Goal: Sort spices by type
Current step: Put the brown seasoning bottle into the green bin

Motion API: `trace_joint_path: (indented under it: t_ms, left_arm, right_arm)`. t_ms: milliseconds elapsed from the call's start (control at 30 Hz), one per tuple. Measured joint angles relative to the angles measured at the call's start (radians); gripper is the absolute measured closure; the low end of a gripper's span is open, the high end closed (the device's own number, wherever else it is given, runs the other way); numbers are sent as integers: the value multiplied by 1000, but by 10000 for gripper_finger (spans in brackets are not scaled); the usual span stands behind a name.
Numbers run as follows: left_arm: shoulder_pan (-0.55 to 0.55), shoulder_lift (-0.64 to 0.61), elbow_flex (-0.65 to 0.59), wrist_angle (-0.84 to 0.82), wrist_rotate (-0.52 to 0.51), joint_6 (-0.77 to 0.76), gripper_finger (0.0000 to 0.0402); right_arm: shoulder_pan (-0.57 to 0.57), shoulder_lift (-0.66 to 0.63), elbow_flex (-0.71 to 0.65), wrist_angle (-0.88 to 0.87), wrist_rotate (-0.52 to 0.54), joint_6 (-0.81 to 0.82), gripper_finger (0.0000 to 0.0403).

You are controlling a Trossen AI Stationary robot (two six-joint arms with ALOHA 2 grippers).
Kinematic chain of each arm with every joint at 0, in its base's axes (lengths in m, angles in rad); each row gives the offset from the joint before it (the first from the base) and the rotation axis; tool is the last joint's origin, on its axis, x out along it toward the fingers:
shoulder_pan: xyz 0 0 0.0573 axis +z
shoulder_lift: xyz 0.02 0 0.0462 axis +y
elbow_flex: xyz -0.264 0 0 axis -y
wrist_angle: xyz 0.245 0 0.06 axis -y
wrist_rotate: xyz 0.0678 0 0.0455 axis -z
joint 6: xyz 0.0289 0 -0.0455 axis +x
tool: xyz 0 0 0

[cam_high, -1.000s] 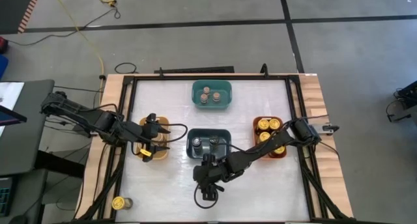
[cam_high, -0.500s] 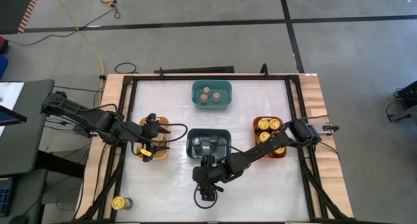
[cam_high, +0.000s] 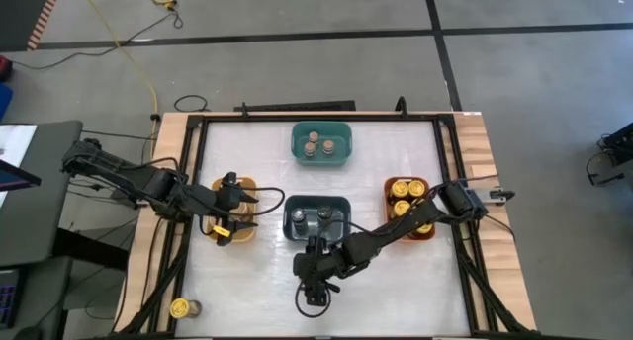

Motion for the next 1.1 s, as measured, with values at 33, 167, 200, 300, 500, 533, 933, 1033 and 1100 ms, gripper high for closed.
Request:
trace_joint_path:
  t_ms: [33, 167, 200, 300, 500, 533, 933, 1033, 1100]
  left_arm:
    - [0, 0, 0, 0, 0, 0, 104]
    - [0, 0, 0, 0, 0, 0, 104]
    - [0, 0, 0, 0, 0, 0, 104]
    - [0, 0, 0, -1, 0, 0, 104]
    - [0, 0, 0, -20, 0, -3, 104]
    - [0, 0, 0, -23, 0, -3, 104]
    - [0, 0, 0, -32, 0, 17, 104]
    - [0, 0, 0, -32, 0, 46, 104]
    - [0, 0, 0, -31, 0, 58, 104]
  right_arm:
    - [0, 0, 0, -2, 0, -3, 41]
    - [0, 6, 0, -46, 0, -24, 41]
    - [0, 15, 0, -44, 1, -32, 41]
    - [4, 36, -1, -36, 2, -45, 41]
    - [5, 50, 1, -5, 36, -47, 45]
    - [5, 49, 1, -10, 47, -48, 48]
    - [5, 50, 0, -11, 63, -55, 134]
    - [5, 50, 0, -12, 63, -55, 156]
    - [5, 50, 0, -12, 64, -55, 174]
